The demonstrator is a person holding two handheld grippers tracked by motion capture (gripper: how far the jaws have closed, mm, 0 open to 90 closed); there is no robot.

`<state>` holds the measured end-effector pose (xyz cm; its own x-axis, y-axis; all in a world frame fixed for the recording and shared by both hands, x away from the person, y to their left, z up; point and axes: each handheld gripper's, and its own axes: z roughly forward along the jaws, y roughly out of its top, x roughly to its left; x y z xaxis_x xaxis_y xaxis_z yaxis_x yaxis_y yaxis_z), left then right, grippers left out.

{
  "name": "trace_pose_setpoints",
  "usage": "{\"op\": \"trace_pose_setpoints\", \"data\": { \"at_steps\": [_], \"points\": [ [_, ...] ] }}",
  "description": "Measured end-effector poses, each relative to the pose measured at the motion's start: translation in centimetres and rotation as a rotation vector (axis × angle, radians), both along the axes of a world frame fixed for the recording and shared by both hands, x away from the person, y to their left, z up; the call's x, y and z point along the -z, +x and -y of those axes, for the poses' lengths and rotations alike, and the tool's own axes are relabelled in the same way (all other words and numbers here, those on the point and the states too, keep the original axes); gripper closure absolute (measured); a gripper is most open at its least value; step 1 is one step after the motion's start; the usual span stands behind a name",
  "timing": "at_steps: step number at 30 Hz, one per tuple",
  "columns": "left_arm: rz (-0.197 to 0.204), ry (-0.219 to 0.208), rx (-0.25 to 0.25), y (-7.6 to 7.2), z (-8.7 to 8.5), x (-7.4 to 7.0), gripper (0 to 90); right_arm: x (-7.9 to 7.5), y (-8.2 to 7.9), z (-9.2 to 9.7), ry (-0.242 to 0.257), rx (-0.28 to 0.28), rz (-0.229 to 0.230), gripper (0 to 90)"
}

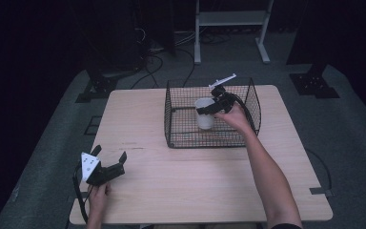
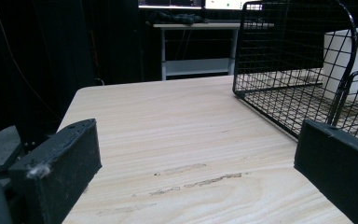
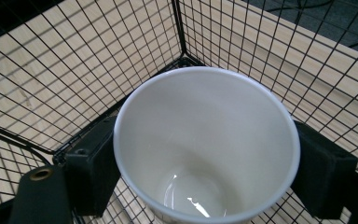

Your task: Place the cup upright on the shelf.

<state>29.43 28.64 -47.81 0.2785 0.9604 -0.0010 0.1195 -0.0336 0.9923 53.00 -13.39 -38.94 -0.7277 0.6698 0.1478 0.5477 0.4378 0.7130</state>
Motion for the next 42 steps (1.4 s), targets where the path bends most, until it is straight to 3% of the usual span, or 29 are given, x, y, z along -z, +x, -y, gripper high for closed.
{"op": "trace_pose_setpoints", "data": {
  "at_steps": [10, 33, 42],
  "points": [
    [0.0, -0.003, -0.001, 0.0, 0.0, 0.0, 0.0, 0.7, 0.2, -0.3, -0.049, -0.002, -0.005, 19.0],
    [-0.001, -0.009, -0.004, 0.0, -0.1, 0.0, 0.0, 0.6, -0.3, -0.6, -0.078, -0.033, -0.01, 18.2],
    [0.002, -0.001, 0.001, 0.0, 0.0, 0.0, 0.0, -0.1, -0.8, -0.7, -0.048, -0.034, 0.015, 12.5]
  ]
}}
